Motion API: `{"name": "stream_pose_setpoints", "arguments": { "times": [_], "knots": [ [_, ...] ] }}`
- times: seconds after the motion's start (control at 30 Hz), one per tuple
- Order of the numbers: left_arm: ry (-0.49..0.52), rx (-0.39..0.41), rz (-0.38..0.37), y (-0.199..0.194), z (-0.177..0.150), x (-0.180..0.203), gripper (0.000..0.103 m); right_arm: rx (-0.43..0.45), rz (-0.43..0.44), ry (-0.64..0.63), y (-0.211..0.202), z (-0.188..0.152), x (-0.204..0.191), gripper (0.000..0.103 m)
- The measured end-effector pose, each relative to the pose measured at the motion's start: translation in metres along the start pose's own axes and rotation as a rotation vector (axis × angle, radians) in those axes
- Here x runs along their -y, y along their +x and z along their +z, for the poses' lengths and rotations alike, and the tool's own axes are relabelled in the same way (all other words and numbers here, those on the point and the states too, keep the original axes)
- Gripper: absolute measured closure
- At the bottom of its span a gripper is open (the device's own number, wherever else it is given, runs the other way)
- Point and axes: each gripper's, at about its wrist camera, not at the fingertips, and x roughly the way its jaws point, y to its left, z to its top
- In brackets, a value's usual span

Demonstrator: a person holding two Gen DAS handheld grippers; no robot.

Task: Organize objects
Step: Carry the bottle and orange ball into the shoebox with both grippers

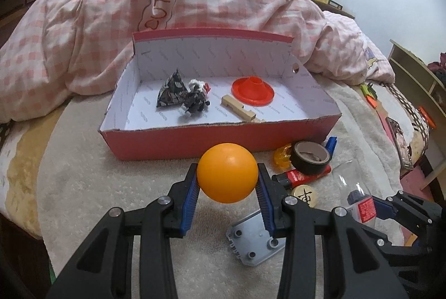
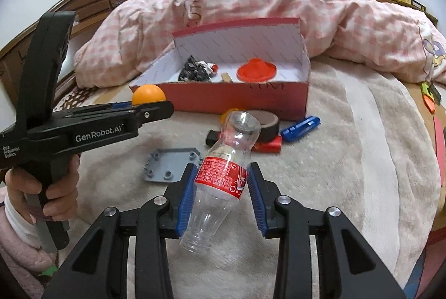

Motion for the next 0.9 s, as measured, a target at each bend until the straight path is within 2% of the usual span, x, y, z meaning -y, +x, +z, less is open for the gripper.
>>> {"name": "stream_pose_setpoints", "arguments": {
  "times": [0.9],
  "knots": [
    [0.018, 0.070, 0.016, -0.004, 0.035, -0.010, 0.064, 0.068, 0.043, -0.080, 0.011, 0.052, -0.015, 0.065]
  ]
}}
